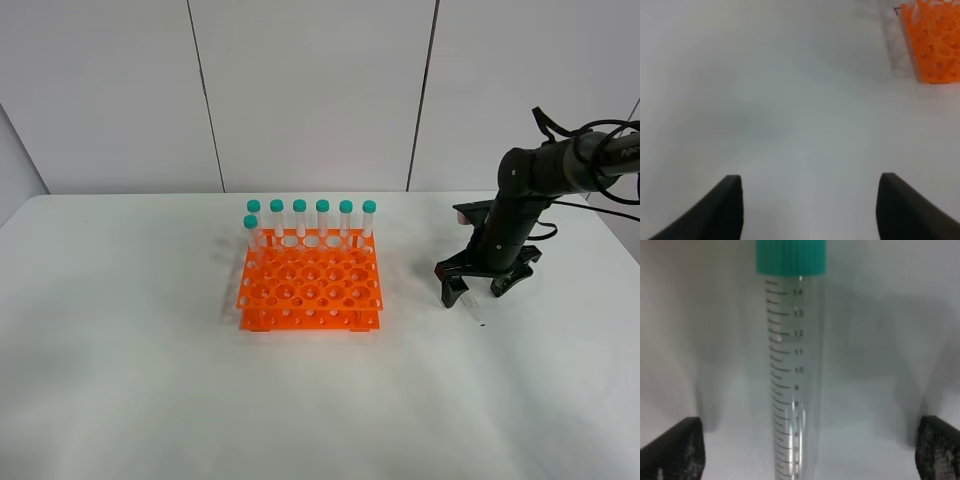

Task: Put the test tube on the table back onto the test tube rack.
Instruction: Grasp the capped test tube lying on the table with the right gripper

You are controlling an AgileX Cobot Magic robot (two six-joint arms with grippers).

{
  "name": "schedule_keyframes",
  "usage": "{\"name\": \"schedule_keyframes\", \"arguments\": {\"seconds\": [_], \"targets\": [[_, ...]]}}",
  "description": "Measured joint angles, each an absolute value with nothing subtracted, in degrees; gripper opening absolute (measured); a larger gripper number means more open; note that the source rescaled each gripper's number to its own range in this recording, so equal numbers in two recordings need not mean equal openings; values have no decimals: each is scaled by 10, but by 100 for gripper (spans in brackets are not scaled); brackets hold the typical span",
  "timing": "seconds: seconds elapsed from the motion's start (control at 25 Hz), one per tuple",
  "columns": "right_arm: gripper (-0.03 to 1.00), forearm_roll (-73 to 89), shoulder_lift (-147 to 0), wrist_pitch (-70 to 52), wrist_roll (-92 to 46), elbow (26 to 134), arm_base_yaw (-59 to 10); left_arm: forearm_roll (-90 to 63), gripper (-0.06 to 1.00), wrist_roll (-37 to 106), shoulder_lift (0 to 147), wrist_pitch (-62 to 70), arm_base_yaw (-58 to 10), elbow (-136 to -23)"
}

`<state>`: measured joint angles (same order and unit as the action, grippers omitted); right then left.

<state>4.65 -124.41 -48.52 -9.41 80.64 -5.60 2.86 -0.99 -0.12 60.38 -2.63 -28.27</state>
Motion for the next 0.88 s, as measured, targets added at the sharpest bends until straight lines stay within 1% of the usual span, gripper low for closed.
{"name": "schedule_keyframes", "arguments": {"seconds": [0.36,0.44,0.48,0.56,0.68,0.72,0.76,0.8,0.88], "targets": [[91,46,-1249,-480,-96,807,-56,29,91,-10,-1,604,-26,-283],[88,46,-1249,-480,-96,807,-56,29,91,-10,-1,604,-26,-283],[84,46,-1249,-480,-96,807,-56,29,91,-10,-1,604,-26,-283],[67,46,-1249,-481,-96,807,-56,29,91,-10,-1,604,-26,-283],[26,46,-1250,-488,-99,807,-56,29,91,-10,-1,604,-26,-283],[9,47,-1251,-491,-103,807,-56,29,91,-10,-1,604,-26,-283],[0,47,-1251,-493,-107,807,-56,29,91,-10,-1,604,-26,-283],[3,47,-1251,-494,-112,807,-56,29,91,-10,-1,604,-26,-283],[2,47,-1251,-495,-116,807,-56,29,91,-10,-1,604,-26,-283]]}}
